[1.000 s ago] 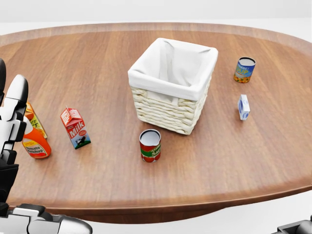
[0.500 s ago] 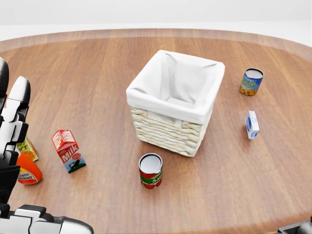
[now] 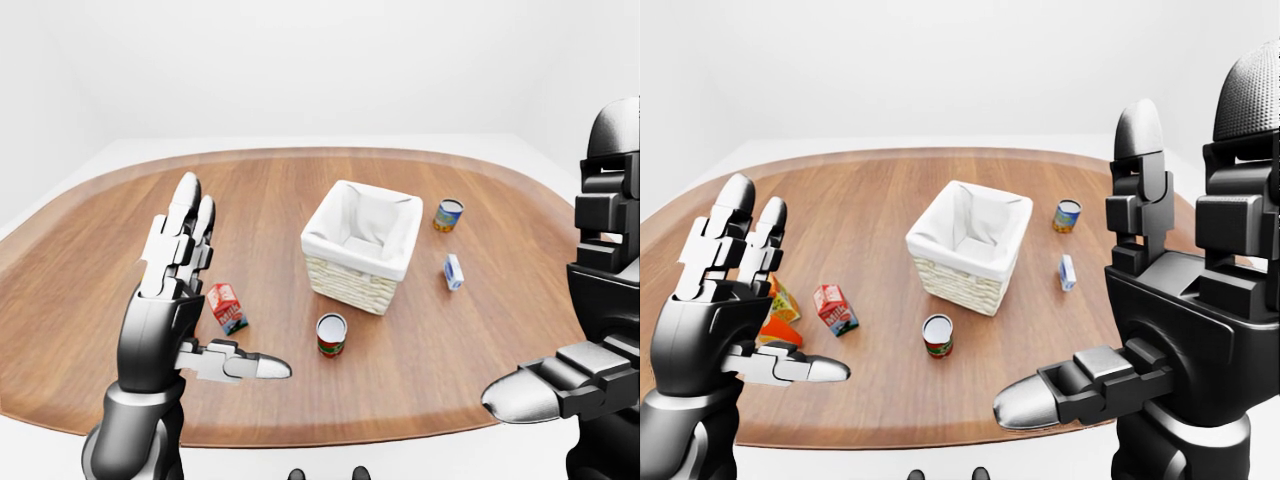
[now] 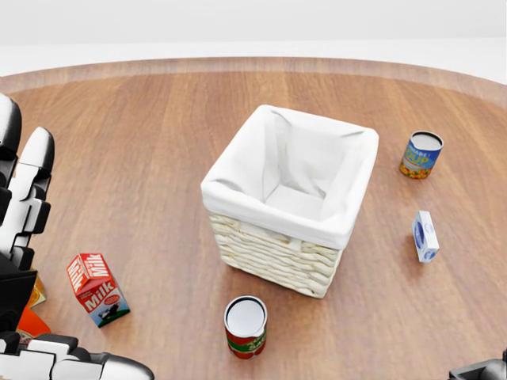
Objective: Pick the milk and place it in the basket.
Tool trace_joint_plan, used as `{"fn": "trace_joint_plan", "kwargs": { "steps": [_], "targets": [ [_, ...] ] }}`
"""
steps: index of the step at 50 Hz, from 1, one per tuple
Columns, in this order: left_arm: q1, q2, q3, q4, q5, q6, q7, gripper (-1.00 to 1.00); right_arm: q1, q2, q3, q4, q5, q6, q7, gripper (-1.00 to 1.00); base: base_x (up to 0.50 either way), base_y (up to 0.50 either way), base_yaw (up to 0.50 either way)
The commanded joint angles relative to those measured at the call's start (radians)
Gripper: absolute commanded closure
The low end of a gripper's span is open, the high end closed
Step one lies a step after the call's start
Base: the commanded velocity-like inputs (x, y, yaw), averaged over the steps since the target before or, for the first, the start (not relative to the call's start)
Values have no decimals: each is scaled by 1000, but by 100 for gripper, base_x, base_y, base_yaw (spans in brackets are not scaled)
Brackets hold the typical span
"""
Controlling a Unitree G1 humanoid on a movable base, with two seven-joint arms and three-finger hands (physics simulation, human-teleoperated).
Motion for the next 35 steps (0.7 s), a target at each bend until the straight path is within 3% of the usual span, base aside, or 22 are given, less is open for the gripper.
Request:
{"fn": "trace_joint_plan", "kwargs": {
  "steps": [1,35],
  "targets": [
    [3,-1,-6,1,5,0,-1,-100,0,6,1,0,-7,0,7,-100,28,0,0],
    [10,-1,-20,32,20,0,1,-100,12,-34,8,0,42,0,-35,-100,28,0,0]
  ]
}}
